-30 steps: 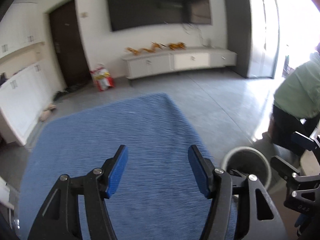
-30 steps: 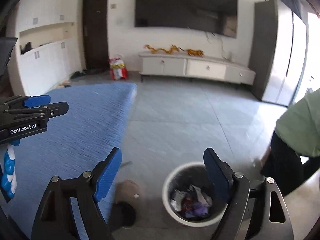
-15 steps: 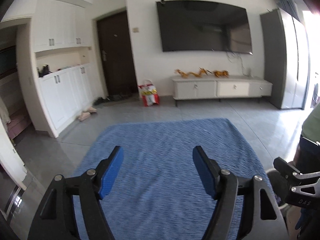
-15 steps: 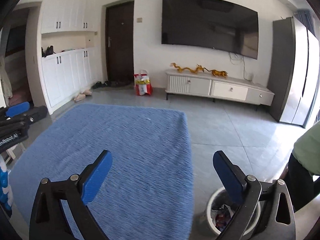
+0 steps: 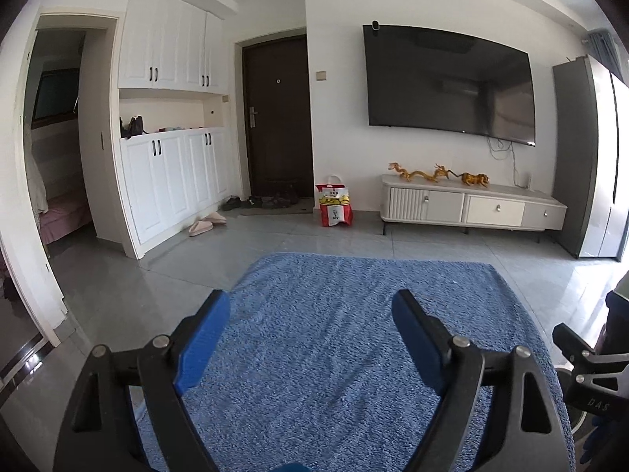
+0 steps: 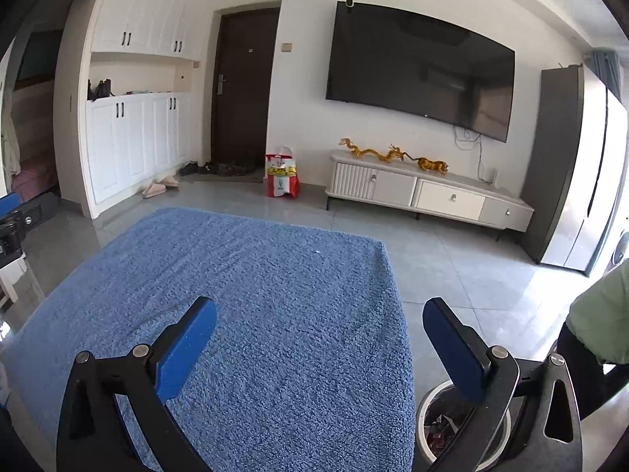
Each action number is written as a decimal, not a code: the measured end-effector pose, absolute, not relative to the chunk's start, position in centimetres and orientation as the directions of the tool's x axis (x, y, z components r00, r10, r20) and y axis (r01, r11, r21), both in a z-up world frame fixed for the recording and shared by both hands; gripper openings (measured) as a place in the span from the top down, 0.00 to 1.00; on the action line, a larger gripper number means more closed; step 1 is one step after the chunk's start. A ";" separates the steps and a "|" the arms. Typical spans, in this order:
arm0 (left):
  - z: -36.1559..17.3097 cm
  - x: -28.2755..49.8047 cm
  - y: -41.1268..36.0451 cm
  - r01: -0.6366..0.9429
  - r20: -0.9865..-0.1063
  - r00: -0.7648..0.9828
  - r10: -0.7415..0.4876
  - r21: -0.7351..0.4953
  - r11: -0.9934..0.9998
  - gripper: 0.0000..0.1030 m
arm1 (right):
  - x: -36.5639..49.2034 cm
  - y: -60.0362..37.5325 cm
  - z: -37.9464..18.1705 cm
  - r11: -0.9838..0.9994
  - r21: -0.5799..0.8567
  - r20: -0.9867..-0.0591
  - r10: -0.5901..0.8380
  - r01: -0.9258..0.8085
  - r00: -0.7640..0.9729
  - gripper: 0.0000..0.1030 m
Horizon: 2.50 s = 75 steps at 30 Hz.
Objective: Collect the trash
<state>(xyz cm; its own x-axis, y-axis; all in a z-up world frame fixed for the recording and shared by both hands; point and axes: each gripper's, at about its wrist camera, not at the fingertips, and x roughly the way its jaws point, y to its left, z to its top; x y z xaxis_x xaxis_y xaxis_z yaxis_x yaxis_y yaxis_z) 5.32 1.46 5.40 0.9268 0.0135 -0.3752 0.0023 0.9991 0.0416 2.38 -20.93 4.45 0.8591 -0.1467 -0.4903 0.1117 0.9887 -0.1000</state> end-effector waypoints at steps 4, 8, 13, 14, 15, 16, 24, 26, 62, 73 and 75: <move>5.1 5.1 1.8 -0.017 -0.363 0.931 0.031 0.039 0.999 0.18 | 2.6 -20.6 5.0 0.986 -0.120 -0.474 -0.161 0.117 0.866 0.00; 5.2 5.0 2.3 -0.042 -0.354 0.934 0.051 0.033 0.999 0.18 | 2.7 -20.6 5.6 0.985 -0.124 -0.453 -0.167 0.124 0.876 0.00; 5.3 4.7 2.5 -0.070 -0.348 0.934 0.078 0.034 0.997 0.18 | 2.4 -20.7 5.5 0.985 -0.113 -0.444 -0.166 0.128 0.881 0.00; 5.3 4.7 2.5 -0.072 -0.347 0.934 0.081 0.038 0.997 0.18 | 2.3 -20.7 5.4 0.985 -0.114 -0.444 -0.166 0.128 0.881 0.00; 5.2 4.6 2.5 -0.073 -0.347 0.934 0.083 0.041 0.996 0.18 | 2.3 -20.7 5.3 0.985 -0.117 -0.443 -0.169 0.130 0.880 0.00; 5.2 4.5 2.4 -0.074 -0.347 0.934 0.084 0.044 0.996 0.18 | 2.2 -20.8 5.1 0.984 -0.121 -0.442 -0.173 0.133 0.880 0.00; 5.2 3.9 1.7 -0.068 -0.337 0.938 0.084 0.059 0.996 0.18 | 1.5 -21.7 5.1 0.981 -0.115 -0.435 -0.192 0.157 0.880 0.00; 5.3 3.8 1.6 -0.070 -0.333 0.939 0.086 0.061 0.996 0.18 | 1.2 -22.0 5.1 0.979 -0.113 -0.431 -0.202 0.170 0.879 0.00; 5.5 2.9 1.7 -0.084 -0.340 0.935 0.097 0.052 0.995 0.18 | -0.6 -23.0 6.2 0.976 -0.106 -0.408 -0.216 0.189 0.887 0.00; 5.2 3.0 1.5 -0.069 -0.356 0.931 0.082 0.049 0.996 0.18 | -0.5 -23.3 6.1 0.976 -0.098 -0.413 -0.218 0.194 0.885 0.00; 5.1 3.0 1.5 -0.066 -0.360 0.930 0.079 0.048 0.997 0.18 | -0.5 -23.3 6.1 0.976 -0.100 -0.412 -0.218 0.194 0.885 0.00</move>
<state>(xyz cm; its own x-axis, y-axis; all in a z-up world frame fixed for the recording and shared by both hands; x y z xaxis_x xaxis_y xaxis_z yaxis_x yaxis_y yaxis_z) 3.00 1.50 5.10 0.9296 0.0787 -0.3600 -0.0658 0.9967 0.0480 -0.48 -23.25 6.09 0.8845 -0.2183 -0.4123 0.1942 0.9758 -0.1000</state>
